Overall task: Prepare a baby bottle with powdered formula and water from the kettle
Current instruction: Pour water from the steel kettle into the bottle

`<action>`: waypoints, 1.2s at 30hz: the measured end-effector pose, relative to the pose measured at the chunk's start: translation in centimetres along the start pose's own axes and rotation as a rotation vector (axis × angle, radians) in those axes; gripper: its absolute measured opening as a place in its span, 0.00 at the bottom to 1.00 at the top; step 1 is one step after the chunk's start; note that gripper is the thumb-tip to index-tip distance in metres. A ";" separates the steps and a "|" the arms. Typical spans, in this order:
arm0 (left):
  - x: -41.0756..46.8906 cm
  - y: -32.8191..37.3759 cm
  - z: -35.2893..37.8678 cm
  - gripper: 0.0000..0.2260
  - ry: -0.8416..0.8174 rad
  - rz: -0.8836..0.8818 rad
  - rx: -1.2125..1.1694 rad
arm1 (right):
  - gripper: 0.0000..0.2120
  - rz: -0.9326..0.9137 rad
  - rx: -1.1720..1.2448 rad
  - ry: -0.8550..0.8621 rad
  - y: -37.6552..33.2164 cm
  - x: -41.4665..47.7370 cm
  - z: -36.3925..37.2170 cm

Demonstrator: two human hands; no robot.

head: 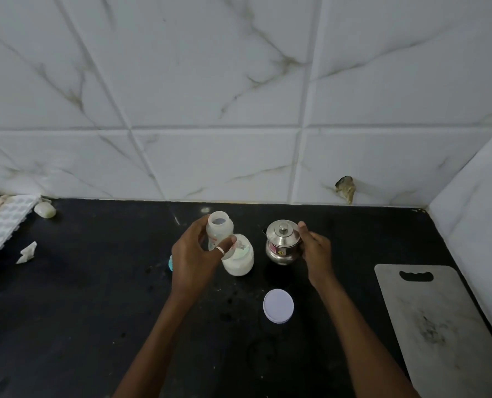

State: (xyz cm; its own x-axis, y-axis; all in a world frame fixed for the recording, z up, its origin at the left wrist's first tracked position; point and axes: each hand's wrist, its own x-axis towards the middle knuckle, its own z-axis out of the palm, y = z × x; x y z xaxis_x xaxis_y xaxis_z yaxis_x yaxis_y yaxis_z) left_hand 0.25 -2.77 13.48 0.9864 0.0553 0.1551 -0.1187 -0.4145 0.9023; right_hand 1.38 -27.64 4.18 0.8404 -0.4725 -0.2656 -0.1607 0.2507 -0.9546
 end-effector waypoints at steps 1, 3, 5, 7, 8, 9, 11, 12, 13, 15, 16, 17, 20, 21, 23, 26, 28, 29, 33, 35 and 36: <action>0.3 0.3 -0.2 0.23 0.002 0.001 -0.008 | 0.21 -0.010 0.011 -0.003 -1.3 -0.2 0.3; 1.0 1.0 -0.5 0.23 -0.002 0.006 -0.032 | 0.18 -0.036 0.043 -0.008 -4.1 -0.8 1.1; 1.7 2.1 -1.0 0.23 -0.006 0.032 -0.041 | 0.18 -0.071 0.078 -0.020 -7.1 -1.5 2.1; 2.5 3.2 -1.5 0.24 -0.004 0.070 -0.028 | 0.20 -0.104 0.082 -0.041 -10.1 -2.3 3.1; 2.9 3.9 -1.9 0.24 0.004 0.090 -0.026 | 0.20 -0.123 0.081 -0.047 -11.9 -2.8 3.7; 3.2 4.6 -2.4 0.24 0.011 0.110 -0.020 | 0.20 -0.137 0.079 -0.044 -13.6 -3.3 4.2; 3.9 5.9 -3.3 0.25 0.025 0.161 -0.010 | 0.19 -0.171 0.056 -0.013 -17.2 -4.2 5.3; 4.3 6.4 -3.7 0.27 0.028 0.183 -0.011 | 0.19 -0.187 0.043 0.008 -18.8 -4.6 5.7; 4.6 7.2 -4.3 0.29 0.036 0.205 -0.018 | 0.19 -0.206 0.044 0.017 -20.7 -5.0 6.2; 5.2 8.6 -5.5 0.29 0.052 0.241 -0.029 | 0.17 -0.240 0.061 -0.003 -24.1 -6.2 7.2; 5.6 9.3 -6.1 0.30 0.060 0.257 -0.035 | 0.16 -0.258 0.062 -0.019 -25.9 -6.8 7.7; 5.8 10.0 -6.5 0.30 0.066 0.269 -0.041 | 0.15 -0.276 0.054 -0.032 -27.5 -7.4 8.1; 6.6 12.3 -8.0 0.30 0.096 0.306 -0.058 | 0.14 -0.350 -0.003 -0.057 -32.0 -9.8 9.7; 6.8 13.1 -8.5 0.29 0.105 0.318 -0.064 | 0.14 -0.376 -0.020 -0.069 -33.1 -10.6 10.2; 7.1 14.3 -9.2 0.28 0.118 0.337 -0.071 | 0.14 -0.414 -0.052 -0.091 -34.7 -11.8 11.1; 7.3 15.4 -9.9 0.28 0.140 0.360 -0.065 | 0.14 -0.456 -0.080 -0.112 -36.1 -12.7 12.3; 7.2 15.9 -10.4 0.28 0.152 0.366 -0.069 | 0.14 -0.487 -0.111 -0.129 -36.7 -13.2 13.0; 7.2 16.0 -10.5 0.29 0.156 0.367 -0.071 | 0.13 -0.505 -0.131 -0.139 -37.0 -13.4 13.3; 7.2 16.3 -11.1 0.29 0.173 0.372 -0.079 | 0.12 -0.578 -0.200 -0.163 -37.9 -13.6 14.0; 7.1 16.3 -11.3 0.29 0.176 0.368 -0.082 | 0.14 -0.609 -0.235 -0.165 -38.4 -13.6 14.3; 7.1 16.3 -11.3 0.29 0.177 0.369 -0.083 | 0.15 -0.623 -0.256 -0.167 -38.6 -13.6 14.4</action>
State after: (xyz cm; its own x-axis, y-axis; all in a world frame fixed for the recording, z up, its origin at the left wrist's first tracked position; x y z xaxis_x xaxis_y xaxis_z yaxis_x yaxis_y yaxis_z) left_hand 4.02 1.14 33.87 0.8417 0.0749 0.5347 -0.4767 -0.3618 0.8011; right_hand 3.64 -18.73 46.59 0.8806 -0.3226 0.3470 0.2778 -0.2417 -0.9297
